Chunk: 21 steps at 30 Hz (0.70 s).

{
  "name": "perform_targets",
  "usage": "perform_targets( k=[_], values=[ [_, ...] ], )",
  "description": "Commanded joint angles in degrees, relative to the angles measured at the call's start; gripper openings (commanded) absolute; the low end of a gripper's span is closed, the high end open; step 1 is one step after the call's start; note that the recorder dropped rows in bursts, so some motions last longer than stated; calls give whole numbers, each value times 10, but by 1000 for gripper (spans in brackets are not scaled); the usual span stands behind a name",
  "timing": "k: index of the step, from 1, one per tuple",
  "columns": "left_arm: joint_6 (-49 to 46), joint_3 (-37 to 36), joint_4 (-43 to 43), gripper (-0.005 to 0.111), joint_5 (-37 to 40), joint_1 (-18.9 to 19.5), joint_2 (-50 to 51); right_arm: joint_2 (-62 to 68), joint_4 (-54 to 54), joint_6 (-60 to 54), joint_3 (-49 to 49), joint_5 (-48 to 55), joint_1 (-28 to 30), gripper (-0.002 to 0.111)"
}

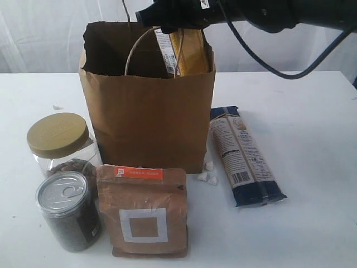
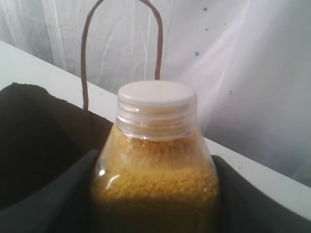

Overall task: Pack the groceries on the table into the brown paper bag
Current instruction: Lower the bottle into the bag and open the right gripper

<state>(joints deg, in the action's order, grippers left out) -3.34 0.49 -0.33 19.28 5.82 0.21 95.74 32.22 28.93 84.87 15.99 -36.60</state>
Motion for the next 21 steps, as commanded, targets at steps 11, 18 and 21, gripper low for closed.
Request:
perform_targets(
  k=[11,18,21],
  values=[
    [4,-5,3,0,3,-5,-2,5,10,-2,8,-19,6,50],
    [4,-5,3,0,3,-5,-2,5,7,-2,8,-19,6,50],
    [4,-5,3,0,3,-5,-2,5,7,-2,8,4,6,50]
  ],
)
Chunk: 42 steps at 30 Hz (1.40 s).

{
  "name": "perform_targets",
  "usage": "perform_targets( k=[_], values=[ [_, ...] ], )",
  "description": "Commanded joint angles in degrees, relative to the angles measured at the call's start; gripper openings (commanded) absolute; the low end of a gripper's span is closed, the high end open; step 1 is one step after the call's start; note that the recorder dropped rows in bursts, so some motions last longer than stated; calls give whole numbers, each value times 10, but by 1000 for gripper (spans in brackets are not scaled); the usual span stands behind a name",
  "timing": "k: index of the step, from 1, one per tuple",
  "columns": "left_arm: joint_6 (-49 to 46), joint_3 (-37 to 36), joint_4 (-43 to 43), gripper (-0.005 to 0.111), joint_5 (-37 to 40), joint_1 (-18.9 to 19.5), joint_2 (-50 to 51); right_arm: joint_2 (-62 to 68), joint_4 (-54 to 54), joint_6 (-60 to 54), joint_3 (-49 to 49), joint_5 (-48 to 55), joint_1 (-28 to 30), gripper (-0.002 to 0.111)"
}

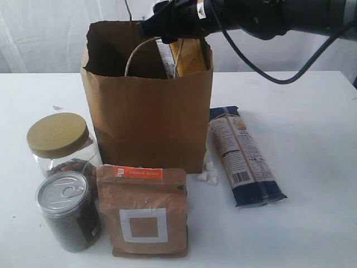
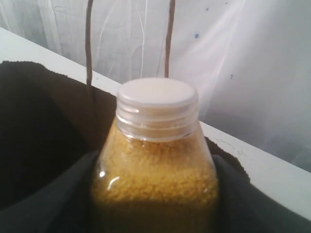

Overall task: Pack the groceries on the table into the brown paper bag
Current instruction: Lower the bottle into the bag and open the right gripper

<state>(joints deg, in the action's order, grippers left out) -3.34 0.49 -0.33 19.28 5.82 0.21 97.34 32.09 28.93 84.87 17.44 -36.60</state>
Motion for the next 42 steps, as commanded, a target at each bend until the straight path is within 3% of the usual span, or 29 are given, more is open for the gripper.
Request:
perform_targets(
  k=[1,10,28,38,42],
  values=[
    [4,-5,3,0,3,-5,-2,-11,8,-2,8,-8,6,50],
    [4,-5,3,0,3,-5,-2,-11,8,-2,8,-8,6,62],
    [4,-5,3,0,3,-5,-2,-13,-4,-2,8,17,6,63],
    [4,-5,3,0,3,-5,-2,-27,27,-12,8,-73,6,63],
    [4,-5,3,0,3,-5,-2,-44,27,-15,8,-66,6,63]
  ],
)
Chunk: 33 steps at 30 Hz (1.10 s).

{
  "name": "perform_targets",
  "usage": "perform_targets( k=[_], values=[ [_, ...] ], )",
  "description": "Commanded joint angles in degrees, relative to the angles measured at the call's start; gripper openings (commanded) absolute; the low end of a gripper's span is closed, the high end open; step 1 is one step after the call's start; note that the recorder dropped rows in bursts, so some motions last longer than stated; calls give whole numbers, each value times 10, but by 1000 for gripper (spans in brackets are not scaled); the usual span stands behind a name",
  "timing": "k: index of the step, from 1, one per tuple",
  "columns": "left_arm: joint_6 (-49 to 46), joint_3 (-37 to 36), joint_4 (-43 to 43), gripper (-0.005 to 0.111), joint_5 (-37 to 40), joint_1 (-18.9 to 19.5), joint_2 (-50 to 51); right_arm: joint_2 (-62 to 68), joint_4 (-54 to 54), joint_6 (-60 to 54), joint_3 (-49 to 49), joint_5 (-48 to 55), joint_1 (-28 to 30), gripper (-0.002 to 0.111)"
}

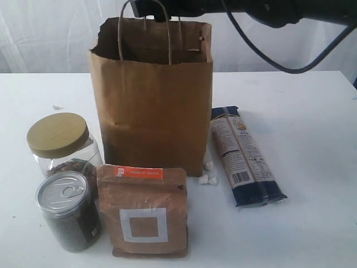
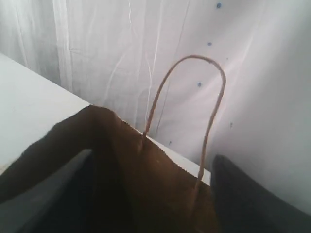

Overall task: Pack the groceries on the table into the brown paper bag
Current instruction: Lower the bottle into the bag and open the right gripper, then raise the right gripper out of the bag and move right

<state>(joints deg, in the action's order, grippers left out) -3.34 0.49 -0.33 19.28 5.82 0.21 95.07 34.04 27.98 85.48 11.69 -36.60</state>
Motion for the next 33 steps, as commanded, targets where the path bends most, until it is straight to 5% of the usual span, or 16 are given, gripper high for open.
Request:
perform_targets(
  k=[1,15,21,33],
  values=[
    [4,-5,3,0,3,-5,-2,-26,8,-10,1,1,6,63],
    [4,-5,3,0,3,-5,-2,-50,-35,-8,1,154,6,63],
    [4,-5,3,0,3,-5,-2,-50,-95,-8,1,155,6,63],
    [4,-5,3,0,3,-5,-2,-3,-42,-14,1,117,6,63]
  ],
)
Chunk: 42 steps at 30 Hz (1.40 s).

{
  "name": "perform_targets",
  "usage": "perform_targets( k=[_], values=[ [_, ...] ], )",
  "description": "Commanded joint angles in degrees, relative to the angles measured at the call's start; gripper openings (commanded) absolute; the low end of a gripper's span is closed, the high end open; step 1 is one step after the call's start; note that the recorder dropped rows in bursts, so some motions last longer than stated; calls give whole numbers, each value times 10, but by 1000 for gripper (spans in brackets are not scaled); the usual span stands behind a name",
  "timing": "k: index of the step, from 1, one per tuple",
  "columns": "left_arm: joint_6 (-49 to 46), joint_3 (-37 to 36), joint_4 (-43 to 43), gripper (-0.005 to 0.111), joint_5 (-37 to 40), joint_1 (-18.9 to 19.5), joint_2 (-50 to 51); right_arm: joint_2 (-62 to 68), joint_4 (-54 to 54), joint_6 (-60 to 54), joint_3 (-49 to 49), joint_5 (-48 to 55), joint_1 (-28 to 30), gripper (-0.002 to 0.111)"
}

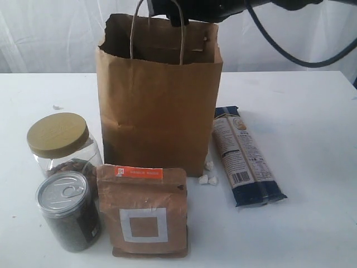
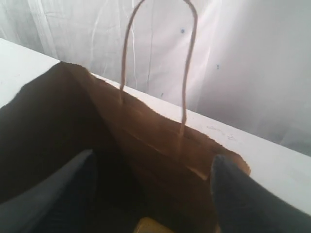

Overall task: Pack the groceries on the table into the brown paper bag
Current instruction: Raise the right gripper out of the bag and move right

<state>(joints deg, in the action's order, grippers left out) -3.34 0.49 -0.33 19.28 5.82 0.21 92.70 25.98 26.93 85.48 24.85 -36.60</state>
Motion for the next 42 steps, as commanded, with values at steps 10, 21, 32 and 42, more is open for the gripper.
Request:
perform_targets(
  k=[10,21,32,42],
  values=[
    [4,-5,3,0,3,-5,-2,20,87,-4,1,-44,6,63],
    [4,-5,3,0,3,-5,-2,-17,216,3,1,62,6,40],
    [4,-5,3,0,3,-5,-2,-58,279,97,1,125,7,4],
    [4,-5,3,0,3,-5,-2,-82,210,97,0,228,93,0]
  ],
)
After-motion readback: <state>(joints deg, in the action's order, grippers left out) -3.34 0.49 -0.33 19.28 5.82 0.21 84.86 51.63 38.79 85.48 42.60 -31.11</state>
